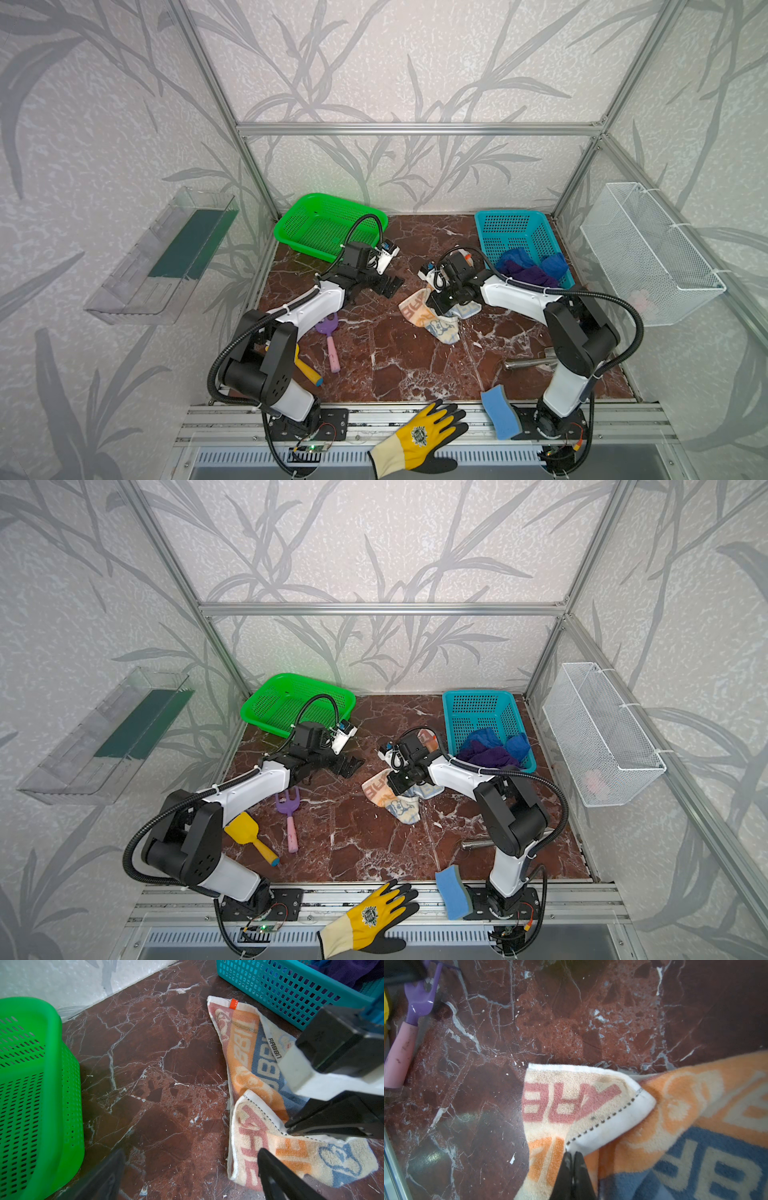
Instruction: Fold and stack the towels
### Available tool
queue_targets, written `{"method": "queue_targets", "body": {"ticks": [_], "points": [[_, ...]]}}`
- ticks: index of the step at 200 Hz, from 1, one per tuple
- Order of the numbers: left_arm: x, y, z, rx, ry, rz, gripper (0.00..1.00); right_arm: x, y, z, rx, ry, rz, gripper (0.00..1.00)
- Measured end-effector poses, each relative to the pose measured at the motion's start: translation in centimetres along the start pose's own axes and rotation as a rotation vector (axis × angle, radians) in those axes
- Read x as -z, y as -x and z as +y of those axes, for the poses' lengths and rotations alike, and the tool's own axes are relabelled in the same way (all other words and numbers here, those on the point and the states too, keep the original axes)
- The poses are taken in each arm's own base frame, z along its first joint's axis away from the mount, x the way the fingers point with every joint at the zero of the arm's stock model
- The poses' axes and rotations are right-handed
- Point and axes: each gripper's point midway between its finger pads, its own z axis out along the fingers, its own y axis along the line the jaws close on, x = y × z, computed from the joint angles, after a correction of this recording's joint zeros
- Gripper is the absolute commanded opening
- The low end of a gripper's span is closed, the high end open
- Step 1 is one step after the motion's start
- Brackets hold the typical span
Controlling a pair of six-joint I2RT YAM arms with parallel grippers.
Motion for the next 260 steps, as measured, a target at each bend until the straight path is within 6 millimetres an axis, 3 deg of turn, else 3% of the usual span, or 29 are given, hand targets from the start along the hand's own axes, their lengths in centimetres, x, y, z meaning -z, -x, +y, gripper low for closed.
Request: {"method": "queue_targets", "body": {"ticks": [46, 89, 126, 221, 260], "points": [[0.5, -0.5, -1.5, -0.162, -0.068, -0.023, 0.99, 1.6, -2.4, 1.8, 0.146, 0.062, -0.032, 0.00], [0.6, -0.2, -3.5, -0.302, -0.189, -0.039, 0.99, 3.7, -1.7, 4.5, 0.367, 0.107, -0.146, 0.00], [0.2, 0.4, -4.7, -0.350, -0.302, -0.036, 0.98, 4.3, -1.4, 6.7, 0.544, 0.122, -0.178, 0.00], [1.2, -0.6, -8.8, -0.434, -0.590, 0.024, 0.90, 4.0, -1.8, 5.9, 0.676, 0.046, -0.139, 0.00], [-0.2, -1.6, -11.0, -0.442, -0.672, 0.074, 0.86, 4.0, -1.3, 6.0, 0.698, 0.033, -0.142, 0.00]]}}
